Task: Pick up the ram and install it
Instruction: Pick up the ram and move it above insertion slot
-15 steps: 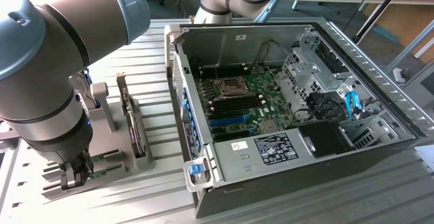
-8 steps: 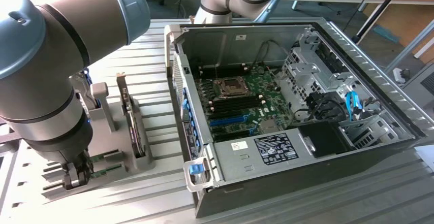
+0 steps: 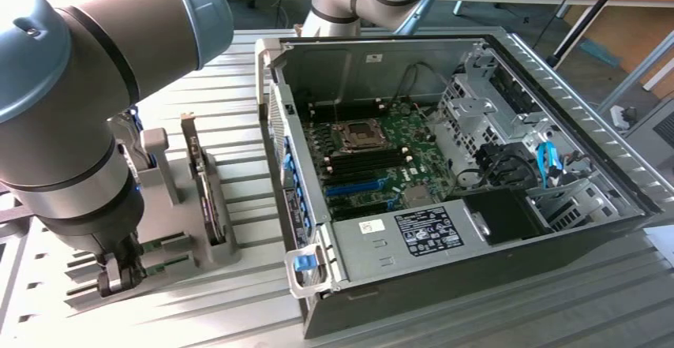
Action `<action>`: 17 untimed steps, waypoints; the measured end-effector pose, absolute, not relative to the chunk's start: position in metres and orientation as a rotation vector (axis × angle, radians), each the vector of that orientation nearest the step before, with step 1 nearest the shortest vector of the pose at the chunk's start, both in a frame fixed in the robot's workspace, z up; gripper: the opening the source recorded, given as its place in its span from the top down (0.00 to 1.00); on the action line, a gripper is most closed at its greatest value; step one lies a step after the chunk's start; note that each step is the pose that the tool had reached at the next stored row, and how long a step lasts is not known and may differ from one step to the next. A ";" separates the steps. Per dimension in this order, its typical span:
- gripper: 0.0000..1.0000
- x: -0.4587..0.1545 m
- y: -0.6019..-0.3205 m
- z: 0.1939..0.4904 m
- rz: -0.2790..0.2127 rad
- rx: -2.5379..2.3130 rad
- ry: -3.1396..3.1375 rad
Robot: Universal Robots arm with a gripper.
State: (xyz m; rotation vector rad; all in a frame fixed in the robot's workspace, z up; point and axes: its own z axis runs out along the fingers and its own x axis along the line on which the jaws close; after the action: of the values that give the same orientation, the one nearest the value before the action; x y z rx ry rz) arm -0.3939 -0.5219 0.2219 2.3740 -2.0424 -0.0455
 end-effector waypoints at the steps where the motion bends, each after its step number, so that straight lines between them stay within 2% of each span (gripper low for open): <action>1: 0.64 -0.394 -0.522 0.222 -0.046 2.374 -2.042; 17: 0.64 -0.395 -0.525 0.220 -0.046 2.374 -2.042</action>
State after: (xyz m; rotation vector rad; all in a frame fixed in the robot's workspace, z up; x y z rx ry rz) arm -0.3946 -0.5246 0.2205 2.3741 -2.0420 -0.0456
